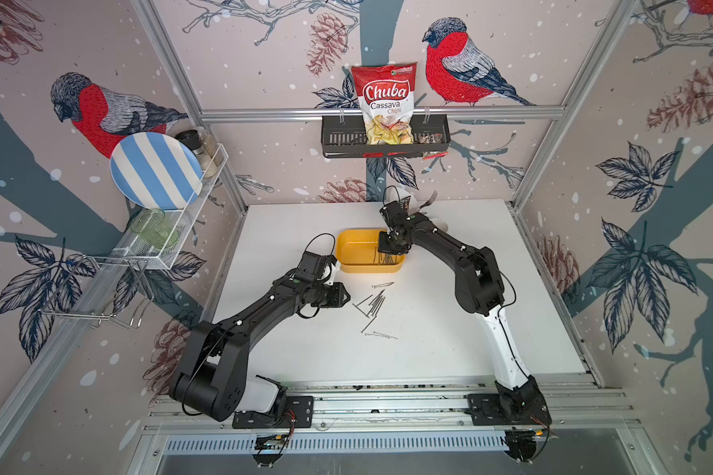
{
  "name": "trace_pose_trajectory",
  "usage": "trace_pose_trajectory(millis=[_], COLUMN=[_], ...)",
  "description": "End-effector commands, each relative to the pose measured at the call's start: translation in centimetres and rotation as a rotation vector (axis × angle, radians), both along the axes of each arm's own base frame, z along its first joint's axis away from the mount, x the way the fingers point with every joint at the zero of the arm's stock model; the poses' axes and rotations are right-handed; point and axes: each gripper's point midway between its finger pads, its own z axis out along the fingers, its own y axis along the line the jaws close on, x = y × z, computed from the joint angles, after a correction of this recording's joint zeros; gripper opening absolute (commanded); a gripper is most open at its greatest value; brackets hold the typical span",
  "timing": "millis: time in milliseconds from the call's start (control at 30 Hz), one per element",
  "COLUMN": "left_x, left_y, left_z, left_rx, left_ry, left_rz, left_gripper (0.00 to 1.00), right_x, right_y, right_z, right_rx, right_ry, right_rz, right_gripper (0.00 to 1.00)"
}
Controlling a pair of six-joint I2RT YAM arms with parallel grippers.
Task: Put the nails on the desktop into the storage box
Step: Place the nail in the storage box.
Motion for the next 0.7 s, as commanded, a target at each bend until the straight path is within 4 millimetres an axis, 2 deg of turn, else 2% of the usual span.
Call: trace_pose_trajectory(millis=[0, 133, 367, 533, 667], left_x=[0.1, 0.2, 0.0, 0.0, 0.0], left_y=[0.2, 0.3, 0.3, 0.3, 0.2], left_z=[0.0, 0.0, -0.1, -0.1, 0.1], left_rx=[0.011, 0.011, 0.008, 0.002, -0.009], left_ry=[-0.004, -0.004, -0.001, -0.001, -0.010], left_rz=[-0.007, -0.005, -0.003, 0.002, 0.009], left_gripper=[0.34, 0.34, 0.35, 0.35, 0.35], right_x=[0.1, 0.0, 0.0, -0.7, -3.2], right_y=[0.1, 0.0, 0.2, 1.4, 2.7], right_z=[-0.5, -0.6, 1.2, 4.0, 6.5], right_rx=[0.004, 0.003, 0.028, 0.058, 0.019], right_ry=[0.007, 0.013, -0.003, -0.043, -0.090], right_rz=[-0.013, -0.017, -0.016, 0.024, 0.118], right_gripper=[0.00, 0.07, 0.28, 0.29, 0.30])
